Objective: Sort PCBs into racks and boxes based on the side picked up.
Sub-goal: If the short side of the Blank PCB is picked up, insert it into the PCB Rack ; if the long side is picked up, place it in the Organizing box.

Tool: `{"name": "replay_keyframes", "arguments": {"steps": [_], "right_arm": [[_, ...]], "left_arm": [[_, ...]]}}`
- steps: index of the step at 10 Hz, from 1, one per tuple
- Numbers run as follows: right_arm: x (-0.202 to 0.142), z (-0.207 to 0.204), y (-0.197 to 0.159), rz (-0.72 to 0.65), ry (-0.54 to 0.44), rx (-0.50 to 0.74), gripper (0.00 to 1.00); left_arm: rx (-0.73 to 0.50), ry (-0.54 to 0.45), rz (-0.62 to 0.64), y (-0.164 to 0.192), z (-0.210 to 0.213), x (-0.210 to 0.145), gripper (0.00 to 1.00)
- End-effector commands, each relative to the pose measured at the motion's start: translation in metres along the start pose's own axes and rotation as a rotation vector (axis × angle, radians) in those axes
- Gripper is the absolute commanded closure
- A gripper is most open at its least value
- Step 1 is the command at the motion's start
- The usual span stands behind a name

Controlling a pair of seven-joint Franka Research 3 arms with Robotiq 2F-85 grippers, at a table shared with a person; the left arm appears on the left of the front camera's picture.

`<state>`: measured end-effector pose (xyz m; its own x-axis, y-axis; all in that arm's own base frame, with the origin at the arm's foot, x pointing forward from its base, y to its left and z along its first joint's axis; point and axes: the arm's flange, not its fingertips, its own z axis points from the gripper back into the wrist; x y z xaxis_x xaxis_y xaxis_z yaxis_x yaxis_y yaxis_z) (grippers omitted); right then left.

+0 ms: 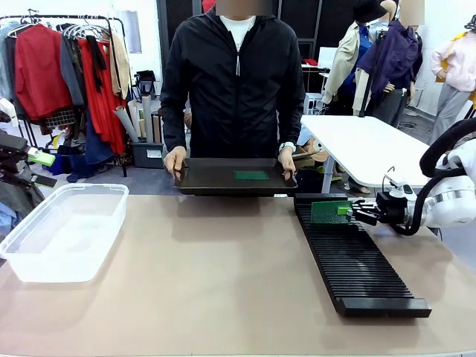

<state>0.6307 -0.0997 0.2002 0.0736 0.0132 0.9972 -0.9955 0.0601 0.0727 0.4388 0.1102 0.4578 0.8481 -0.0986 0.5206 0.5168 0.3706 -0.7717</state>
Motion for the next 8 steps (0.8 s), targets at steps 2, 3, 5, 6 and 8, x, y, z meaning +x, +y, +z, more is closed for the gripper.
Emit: {"name": "replay_keyframes", "arguments": {"steps": [2, 3, 5, 6, 8], "right_arm": [[0.002, 0.003, -0.005, -0.038, -0.022, -0.012, 0.73], [0.003, 0.004, -0.005, -0.040, -0.023, -0.011, 0.53], [0.006, 0.007, -0.005, -0.043, -0.033, -0.019, 0.14], [0.009, 0.009, -0.005, -0.039, -0.041, -0.026, 0.00], [0.011, 0.011, -0.006, -0.045, -0.048, -0.022, 0.00]], "left_arm": [[-0.006, -0.002, 0.009, -0.002, 0.001, 0.000, 0.00], [-0.006, -0.002, 0.009, -0.002, 0.001, 0.000, 0.00], [-0.006, -0.002, 0.009, -0.002, 0.001, 0.000, 0.00], [-0.006, -0.002, 0.009, -0.002, 0.001, 0.000, 0.00], [-0.006, -0.002, 0.009, -0.002, 0.001, 0.000, 0.00]]}}
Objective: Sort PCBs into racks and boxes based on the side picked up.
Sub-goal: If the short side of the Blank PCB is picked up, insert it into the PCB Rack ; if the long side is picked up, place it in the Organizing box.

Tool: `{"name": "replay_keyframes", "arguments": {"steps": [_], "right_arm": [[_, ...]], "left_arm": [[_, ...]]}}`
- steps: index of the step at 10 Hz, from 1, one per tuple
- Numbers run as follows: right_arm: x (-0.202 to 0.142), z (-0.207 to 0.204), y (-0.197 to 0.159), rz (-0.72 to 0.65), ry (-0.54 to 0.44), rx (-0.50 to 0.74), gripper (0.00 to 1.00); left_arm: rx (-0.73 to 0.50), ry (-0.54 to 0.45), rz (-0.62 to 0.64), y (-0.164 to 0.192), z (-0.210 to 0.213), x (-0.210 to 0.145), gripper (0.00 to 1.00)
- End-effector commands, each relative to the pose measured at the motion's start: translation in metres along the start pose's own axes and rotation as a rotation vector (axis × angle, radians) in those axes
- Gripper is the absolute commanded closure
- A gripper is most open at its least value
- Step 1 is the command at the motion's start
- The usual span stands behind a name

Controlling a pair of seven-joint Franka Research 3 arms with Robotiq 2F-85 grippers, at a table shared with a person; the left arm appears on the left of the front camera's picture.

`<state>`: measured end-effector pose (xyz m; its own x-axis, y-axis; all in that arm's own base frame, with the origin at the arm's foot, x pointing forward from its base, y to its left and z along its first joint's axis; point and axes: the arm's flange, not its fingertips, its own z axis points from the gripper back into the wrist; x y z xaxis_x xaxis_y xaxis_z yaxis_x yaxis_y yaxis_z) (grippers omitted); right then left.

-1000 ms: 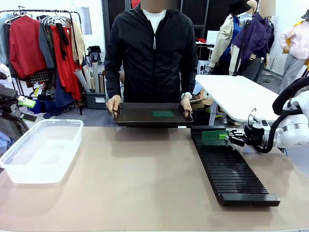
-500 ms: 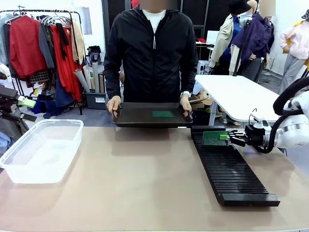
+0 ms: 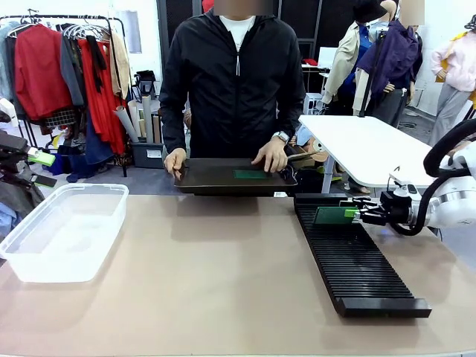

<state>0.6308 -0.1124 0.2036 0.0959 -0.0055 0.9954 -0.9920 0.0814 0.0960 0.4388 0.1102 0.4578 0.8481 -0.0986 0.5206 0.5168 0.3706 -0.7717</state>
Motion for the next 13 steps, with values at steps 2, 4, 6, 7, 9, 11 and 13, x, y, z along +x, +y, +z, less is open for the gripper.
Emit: {"name": "replay_keyframes", "arguments": {"steps": [2, 4, 6, 7, 9, 11, 13], "right_arm": [[0.012, 0.000, -0.006, -0.048, -0.025, -0.004, 0.00], [0.018, 0.001, -0.005, -0.055, -0.021, -0.008, 0.00], [0.026, 0.003, 0.000, -0.067, 0.006, -0.006, 0.00], [0.027, 0.004, 0.001, -0.075, 0.019, -0.015, 0.00], [0.018, 0.005, -0.001, -0.051, 0.003, -0.003, 0.00], [0.018, 0.005, -0.001, -0.051, 0.003, -0.003, 0.00], [0.018, 0.005, -0.001, -0.051, 0.003, -0.003, 0.00]], "left_arm": [[-0.006, -0.002, 0.009, -0.002, 0.001, 0.000, 0.00], [-0.006, -0.002, 0.009, -0.002, 0.001, 0.000, 0.00], [-0.006, -0.002, 0.009, -0.002, 0.001, 0.000, 0.00], [-0.006, -0.002, 0.009, -0.002, 0.001, 0.000, 0.00], [-0.006, -0.002, 0.009, -0.002, 0.001, 0.000, 0.00], [-0.006, -0.002, 0.009, -0.002, 0.001, 0.000, 0.00], [-0.006, -0.002, 0.009, -0.002, 0.001, 0.000, 0.00]]}}
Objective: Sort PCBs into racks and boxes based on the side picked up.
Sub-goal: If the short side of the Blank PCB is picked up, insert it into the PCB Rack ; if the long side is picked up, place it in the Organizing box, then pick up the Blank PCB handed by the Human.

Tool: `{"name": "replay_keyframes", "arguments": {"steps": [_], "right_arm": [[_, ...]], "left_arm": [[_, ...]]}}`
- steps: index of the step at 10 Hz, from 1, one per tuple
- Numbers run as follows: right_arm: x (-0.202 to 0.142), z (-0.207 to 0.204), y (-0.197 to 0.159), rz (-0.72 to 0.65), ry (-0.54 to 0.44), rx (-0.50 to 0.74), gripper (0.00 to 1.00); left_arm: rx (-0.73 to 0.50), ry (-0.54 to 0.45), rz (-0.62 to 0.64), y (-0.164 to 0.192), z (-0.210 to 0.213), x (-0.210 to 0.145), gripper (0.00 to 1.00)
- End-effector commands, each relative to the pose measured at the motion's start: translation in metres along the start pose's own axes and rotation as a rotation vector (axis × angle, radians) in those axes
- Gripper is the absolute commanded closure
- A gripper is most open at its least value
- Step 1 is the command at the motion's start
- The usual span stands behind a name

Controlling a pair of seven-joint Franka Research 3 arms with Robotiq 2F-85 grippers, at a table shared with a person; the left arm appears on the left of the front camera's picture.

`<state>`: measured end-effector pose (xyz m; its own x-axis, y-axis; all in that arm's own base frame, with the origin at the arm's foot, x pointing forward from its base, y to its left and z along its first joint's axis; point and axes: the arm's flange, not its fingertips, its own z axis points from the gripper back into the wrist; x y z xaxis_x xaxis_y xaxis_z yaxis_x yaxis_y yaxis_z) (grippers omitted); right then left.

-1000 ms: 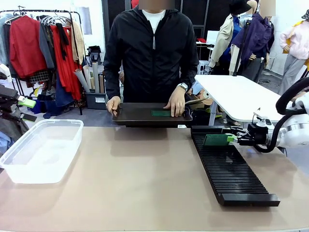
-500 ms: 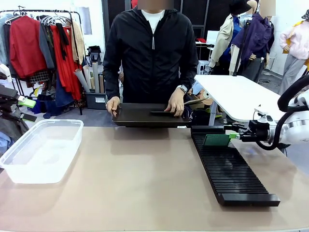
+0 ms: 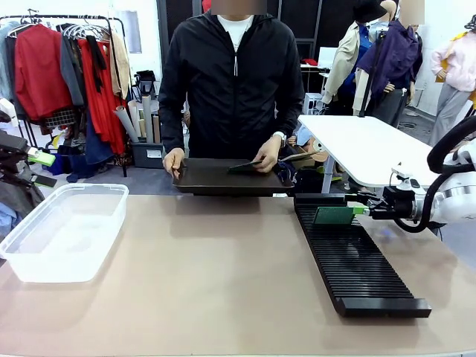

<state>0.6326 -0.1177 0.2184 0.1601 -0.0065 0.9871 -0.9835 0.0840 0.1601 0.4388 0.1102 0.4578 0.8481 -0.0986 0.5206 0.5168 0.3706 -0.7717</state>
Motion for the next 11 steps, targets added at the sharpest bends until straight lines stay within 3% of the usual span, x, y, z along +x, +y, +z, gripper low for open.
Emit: {"name": "replay_keyframes", "arguments": {"steps": [1, 11], "right_arm": [[0.0029, -0.0006, -0.0003, 0.014, -0.001, 0.000, 0.00], [0.0029, -0.0006, -0.0003, 0.014, -0.001, 0.000, 0.00]], "left_arm": [[-0.006, -0.002, 0.009, -0.0024, 0.0006, 0.0005, 0.00], [-0.006, -0.002, 0.009, -0.0024, 0.0006, 0.0005, 0.00]]}}
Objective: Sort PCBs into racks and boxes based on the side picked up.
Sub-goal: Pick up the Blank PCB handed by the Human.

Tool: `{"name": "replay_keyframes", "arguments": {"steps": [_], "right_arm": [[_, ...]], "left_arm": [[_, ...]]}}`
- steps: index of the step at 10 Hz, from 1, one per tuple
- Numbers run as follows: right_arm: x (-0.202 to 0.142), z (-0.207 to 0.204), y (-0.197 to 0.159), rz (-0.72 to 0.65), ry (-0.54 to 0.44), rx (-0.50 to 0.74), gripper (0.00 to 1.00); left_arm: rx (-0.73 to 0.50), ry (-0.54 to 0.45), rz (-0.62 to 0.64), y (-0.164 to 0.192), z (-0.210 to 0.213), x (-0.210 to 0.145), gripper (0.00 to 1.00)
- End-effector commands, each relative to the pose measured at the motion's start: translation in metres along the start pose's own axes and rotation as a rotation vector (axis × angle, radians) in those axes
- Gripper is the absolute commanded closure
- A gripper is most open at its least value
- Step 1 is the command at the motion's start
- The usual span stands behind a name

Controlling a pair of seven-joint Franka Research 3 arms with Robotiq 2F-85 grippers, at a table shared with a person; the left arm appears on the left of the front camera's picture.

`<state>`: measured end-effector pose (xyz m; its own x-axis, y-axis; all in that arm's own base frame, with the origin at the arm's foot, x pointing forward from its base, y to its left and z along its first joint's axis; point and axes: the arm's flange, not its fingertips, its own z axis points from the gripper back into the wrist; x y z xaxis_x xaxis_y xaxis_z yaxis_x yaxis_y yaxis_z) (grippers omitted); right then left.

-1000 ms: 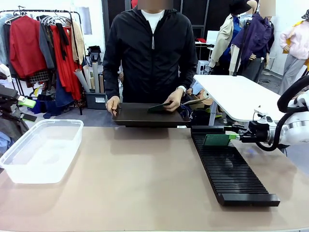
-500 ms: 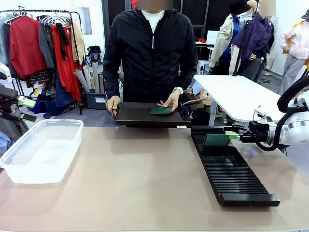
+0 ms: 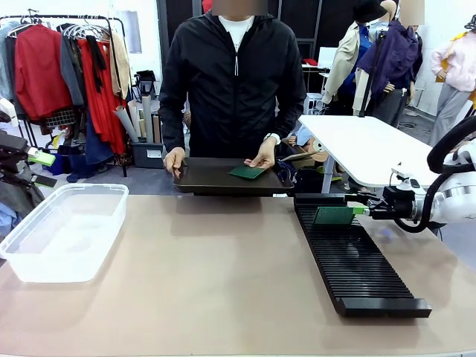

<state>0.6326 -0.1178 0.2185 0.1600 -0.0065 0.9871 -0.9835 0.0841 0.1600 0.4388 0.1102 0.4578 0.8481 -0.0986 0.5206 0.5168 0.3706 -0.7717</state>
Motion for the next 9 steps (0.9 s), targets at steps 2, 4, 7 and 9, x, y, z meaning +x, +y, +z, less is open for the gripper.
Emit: {"name": "replay_keyframes", "arguments": {"steps": [2, 4, 7, 9], "right_arm": [[0.020, 0.003, 0.008, 0.001, -0.007, 0.030, 0.00], [0.054, 0.005, 0.024, -0.046, -0.030, 0.093, 0.00], [0.105, -0.006, 0.069, -0.187, -0.001, 0.201, 0.00], [0.128, -0.017, 0.108, -0.332, 0.048, 0.231, 0.00]], "left_arm": [[-0.006, -0.002, 0.009, -0.002, 0.001, 0.000, 0.00], [-0.006, -0.002, 0.009, -0.002, 0.001, 0.000, 0.00], [-0.006, -0.002, 0.009, -0.002, 0.001, 0.000, 0.00], [-0.006, -0.002, 0.009, -0.002, 0.001, 0.000, 0.00]]}}
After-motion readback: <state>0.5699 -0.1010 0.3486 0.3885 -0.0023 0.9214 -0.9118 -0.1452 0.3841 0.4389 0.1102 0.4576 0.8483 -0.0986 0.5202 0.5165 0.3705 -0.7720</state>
